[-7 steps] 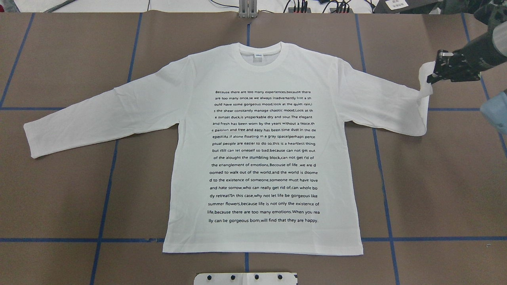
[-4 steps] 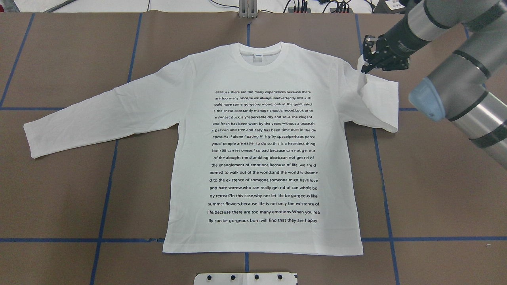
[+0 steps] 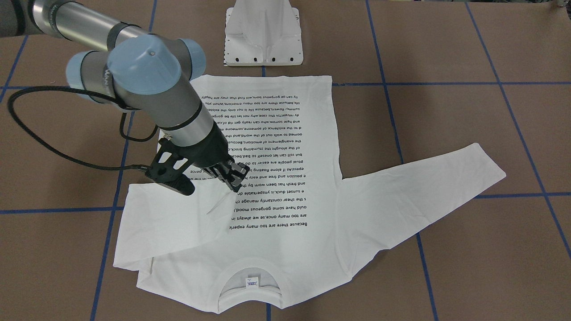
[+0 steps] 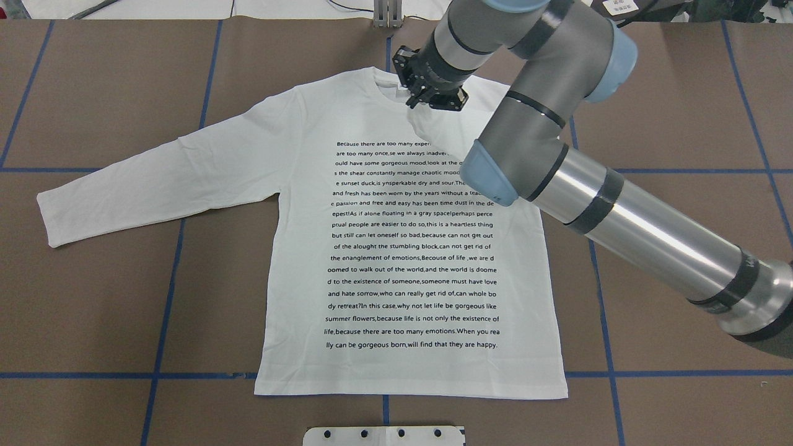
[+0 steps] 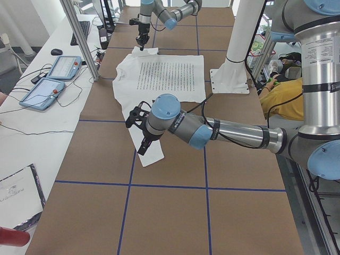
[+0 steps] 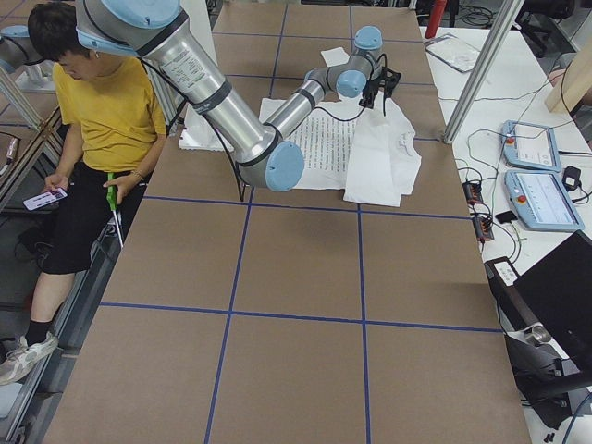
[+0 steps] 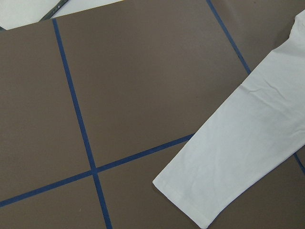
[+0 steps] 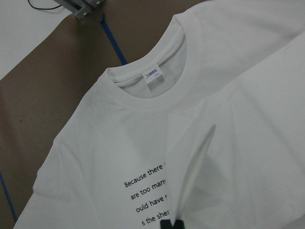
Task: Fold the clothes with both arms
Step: 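Lift the sleeve and carry it across the shirt toward the collar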
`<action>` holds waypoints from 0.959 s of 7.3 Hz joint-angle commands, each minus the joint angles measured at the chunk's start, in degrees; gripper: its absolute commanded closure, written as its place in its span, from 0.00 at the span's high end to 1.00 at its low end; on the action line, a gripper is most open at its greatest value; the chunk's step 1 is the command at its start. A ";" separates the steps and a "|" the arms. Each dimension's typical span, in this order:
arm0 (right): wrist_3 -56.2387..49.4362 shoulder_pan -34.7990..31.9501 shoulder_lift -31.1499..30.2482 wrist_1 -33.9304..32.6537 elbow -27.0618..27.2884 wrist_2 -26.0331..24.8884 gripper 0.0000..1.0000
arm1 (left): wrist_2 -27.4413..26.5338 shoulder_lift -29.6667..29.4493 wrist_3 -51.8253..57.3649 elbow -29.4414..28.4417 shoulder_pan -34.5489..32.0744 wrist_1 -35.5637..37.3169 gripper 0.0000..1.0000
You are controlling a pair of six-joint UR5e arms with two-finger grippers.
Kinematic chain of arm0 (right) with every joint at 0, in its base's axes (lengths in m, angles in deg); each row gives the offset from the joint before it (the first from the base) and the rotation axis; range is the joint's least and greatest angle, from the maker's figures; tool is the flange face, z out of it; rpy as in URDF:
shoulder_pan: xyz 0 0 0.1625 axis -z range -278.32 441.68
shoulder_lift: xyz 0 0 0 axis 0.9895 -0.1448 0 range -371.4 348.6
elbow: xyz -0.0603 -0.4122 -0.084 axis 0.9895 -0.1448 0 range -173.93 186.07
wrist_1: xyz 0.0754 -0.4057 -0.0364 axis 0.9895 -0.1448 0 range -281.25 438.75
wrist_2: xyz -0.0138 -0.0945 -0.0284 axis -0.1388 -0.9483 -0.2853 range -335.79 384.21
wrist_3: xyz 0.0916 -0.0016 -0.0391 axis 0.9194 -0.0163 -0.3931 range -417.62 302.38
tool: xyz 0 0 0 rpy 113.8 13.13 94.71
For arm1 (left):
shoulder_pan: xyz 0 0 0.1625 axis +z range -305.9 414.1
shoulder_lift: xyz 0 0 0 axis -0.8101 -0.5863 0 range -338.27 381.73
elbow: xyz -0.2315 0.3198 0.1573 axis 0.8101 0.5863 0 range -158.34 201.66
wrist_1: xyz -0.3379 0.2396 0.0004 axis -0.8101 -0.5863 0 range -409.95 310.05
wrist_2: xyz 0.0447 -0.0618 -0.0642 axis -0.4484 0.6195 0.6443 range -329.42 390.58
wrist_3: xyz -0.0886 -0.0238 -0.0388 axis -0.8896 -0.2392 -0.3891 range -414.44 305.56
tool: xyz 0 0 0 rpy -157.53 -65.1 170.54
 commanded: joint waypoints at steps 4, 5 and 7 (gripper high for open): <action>2.77 9.18 11.52 5.79 -12.58 -7.46 0.00 | 0.00 0.00 0.00 -0.03 0.02 0.00 1.00; 2.77 9.62 11.61 5.81 -12.93 -7.82 0.00 | 0.00 0.00 0.00 0.06 0.02 0.00 1.00; 2.68 10.24 11.69 5.90 -13.37 -8.69 0.00 | 0.00 0.00 -0.09 0.41 0.02 0.00 1.00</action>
